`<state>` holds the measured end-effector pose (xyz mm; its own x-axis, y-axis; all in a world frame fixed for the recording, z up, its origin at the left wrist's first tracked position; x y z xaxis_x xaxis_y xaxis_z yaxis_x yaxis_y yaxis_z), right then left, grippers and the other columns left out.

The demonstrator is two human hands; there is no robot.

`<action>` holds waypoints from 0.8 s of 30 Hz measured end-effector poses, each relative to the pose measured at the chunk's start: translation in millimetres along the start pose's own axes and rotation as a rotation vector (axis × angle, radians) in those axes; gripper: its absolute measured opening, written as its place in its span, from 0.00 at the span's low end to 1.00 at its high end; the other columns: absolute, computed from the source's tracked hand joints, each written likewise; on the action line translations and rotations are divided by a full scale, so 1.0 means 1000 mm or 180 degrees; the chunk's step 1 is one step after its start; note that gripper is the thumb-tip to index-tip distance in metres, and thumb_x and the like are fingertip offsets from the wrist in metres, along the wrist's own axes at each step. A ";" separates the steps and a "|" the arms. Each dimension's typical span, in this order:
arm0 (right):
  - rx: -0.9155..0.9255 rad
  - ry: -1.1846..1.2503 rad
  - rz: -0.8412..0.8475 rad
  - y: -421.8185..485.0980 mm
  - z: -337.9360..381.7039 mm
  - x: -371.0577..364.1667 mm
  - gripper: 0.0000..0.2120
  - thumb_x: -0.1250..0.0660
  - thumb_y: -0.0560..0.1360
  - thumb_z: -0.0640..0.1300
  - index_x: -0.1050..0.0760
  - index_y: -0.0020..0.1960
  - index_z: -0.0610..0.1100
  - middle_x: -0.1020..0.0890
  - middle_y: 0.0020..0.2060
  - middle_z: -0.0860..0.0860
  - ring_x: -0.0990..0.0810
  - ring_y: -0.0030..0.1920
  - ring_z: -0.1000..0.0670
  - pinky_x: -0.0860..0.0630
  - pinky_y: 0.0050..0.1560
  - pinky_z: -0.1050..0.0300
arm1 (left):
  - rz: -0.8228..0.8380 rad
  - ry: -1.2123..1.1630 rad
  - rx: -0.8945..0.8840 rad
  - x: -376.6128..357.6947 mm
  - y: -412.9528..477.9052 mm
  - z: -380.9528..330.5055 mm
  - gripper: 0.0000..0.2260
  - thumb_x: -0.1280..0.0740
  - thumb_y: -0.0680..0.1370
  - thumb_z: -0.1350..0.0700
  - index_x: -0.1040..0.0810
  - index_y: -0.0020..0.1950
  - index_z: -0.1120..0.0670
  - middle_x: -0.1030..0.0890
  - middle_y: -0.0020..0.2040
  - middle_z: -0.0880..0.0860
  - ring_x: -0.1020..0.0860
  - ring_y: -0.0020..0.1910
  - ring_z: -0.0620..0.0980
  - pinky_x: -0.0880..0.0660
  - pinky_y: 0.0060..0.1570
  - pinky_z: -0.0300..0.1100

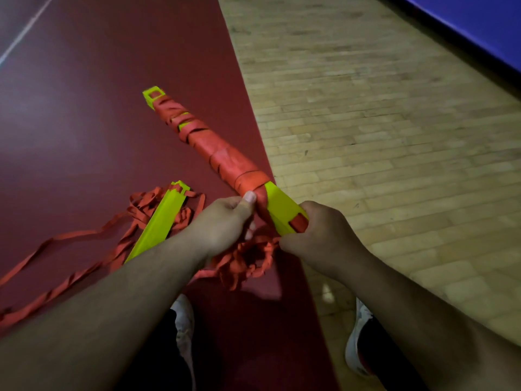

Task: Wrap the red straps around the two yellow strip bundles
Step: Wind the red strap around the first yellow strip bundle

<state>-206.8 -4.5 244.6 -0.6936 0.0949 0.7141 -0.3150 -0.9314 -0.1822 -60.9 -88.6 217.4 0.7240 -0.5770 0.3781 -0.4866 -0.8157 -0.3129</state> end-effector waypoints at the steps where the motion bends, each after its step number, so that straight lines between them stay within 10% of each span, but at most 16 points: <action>1: -0.0026 -0.0005 -0.0015 0.000 -0.001 -0.002 0.14 0.28 0.61 0.54 0.28 0.39 0.47 0.23 0.31 0.51 0.23 0.33 0.48 0.25 0.34 0.48 | 0.0024 -0.0148 0.0093 -0.003 0.000 0.004 0.25 0.46 0.84 0.43 0.22 0.37 0.56 0.22 0.29 0.51 0.29 0.24 0.42 0.33 0.28 0.37; 6: -0.0005 0.0088 -0.0178 0.000 0.003 0.002 0.14 0.25 0.65 0.52 0.29 0.39 0.48 0.25 0.30 0.53 0.26 0.30 0.53 0.33 0.29 0.56 | 0.0113 -0.0903 0.0470 -0.013 -0.001 0.011 0.28 0.44 0.82 0.38 0.18 0.60 0.60 0.17 0.58 0.58 0.22 0.50 0.41 0.24 0.48 0.40; 11: 0.0168 -0.0165 -0.0368 -0.004 0.018 0.004 0.13 0.25 0.69 0.51 0.29 0.45 0.49 0.23 0.34 0.53 0.24 0.33 0.52 0.31 0.31 0.56 | -0.0022 -0.0903 0.0067 -0.003 -0.006 -0.018 0.28 0.46 0.81 0.37 0.20 0.36 0.56 0.20 0.28 0.48 0.25 0.25 0.42 0.31 0.31 0.37; 19: 0.0615 -0.0963 -0.0512 -0.007 0.026 0.004 0.20 0.28 0.73 0.54 0.30 0.59 0.46 0.27 0.39 0.55 0.28 0.36 0.50 0.37 0.31 0.62 | -0.0305 -0.0399 0.0290 0.024 -0.003 -0.008 0.22 0.35 0.79 0.41 0.27 0.35 0.58 0.27 0.27 0.56 0.36 0.18 0.46 0.39 0.21 0.34; 24: 0.0609 -0.1144 -0.0499 -0.011 0.027 -0.002 0.22 0.27 0.73 0.54 0.30 0.61 0.46 0.23 0.43 0.51 0.28 0.38 0.49 0.33 0.36 0.57 | -0.0389 0.0255 0.0444 0.013 -0.006 0.008 0.35 0.45 0.79 0.32 0.20 0.42 0.64 0.17 0.40 0.64 0.19 0.39 0.62 0.21 0.49 0.57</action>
<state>-184.3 -3.4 263.0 -0.3668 0.1435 0.9192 -0.2493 -0.9670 0.0515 -44.6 -90.8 216.8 0.7295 -0.4801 0.4871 -0.3210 -0.8692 -0.3760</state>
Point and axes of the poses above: each hand's wrist, its own y-axis towards the middle knuckle, its own x-axis out of the back of the hand, z = x × y, the point moved 10 cm from there along y, towards the middle knuckle
